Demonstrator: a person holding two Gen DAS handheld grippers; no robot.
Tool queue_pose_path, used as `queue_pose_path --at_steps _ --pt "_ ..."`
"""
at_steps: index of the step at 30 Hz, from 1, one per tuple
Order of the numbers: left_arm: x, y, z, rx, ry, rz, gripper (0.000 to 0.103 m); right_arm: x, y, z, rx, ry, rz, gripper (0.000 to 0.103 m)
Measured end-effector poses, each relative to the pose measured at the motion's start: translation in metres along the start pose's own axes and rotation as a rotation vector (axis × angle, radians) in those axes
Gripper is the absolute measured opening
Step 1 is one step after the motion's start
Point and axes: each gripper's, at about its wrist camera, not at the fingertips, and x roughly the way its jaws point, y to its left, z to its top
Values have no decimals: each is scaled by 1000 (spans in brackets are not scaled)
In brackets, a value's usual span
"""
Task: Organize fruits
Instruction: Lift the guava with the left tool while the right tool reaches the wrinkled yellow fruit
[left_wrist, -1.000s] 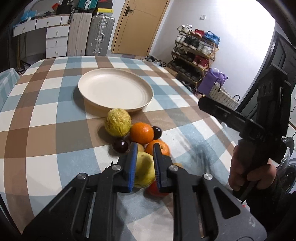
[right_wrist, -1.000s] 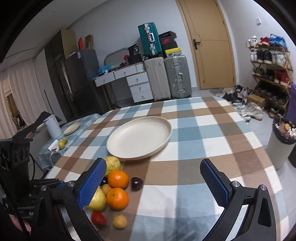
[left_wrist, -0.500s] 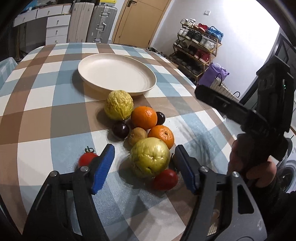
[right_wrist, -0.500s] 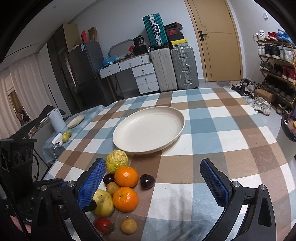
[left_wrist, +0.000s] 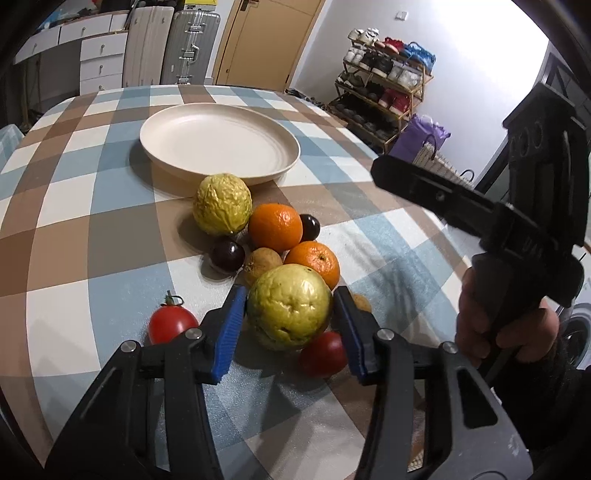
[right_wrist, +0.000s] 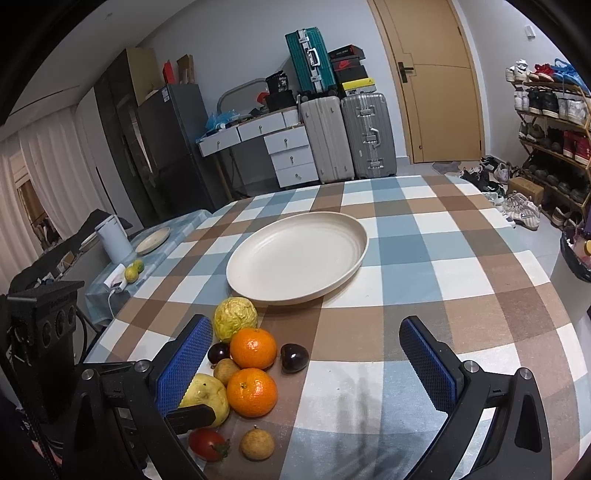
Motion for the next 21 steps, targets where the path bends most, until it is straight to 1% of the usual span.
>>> queue_pose_path --at_steps 3,8,14,17,21 --pt "-10 6 4 -21 -25 -18 46 5 4 4 -5 17 29 103" --pt "-34 23 13 -87 -84 -64 46 26 12 11 8 89 109 103" --pt "-72 51 29 -136 -177 -47 46 61 24 16 48 203 216 103" --pt "-85 65 35 -155 -203 -31 46 77 29 20 50 242 226 103" --pt "-95 84 38 -186 -223 -17 46 94 39 24 29 296 217 103"
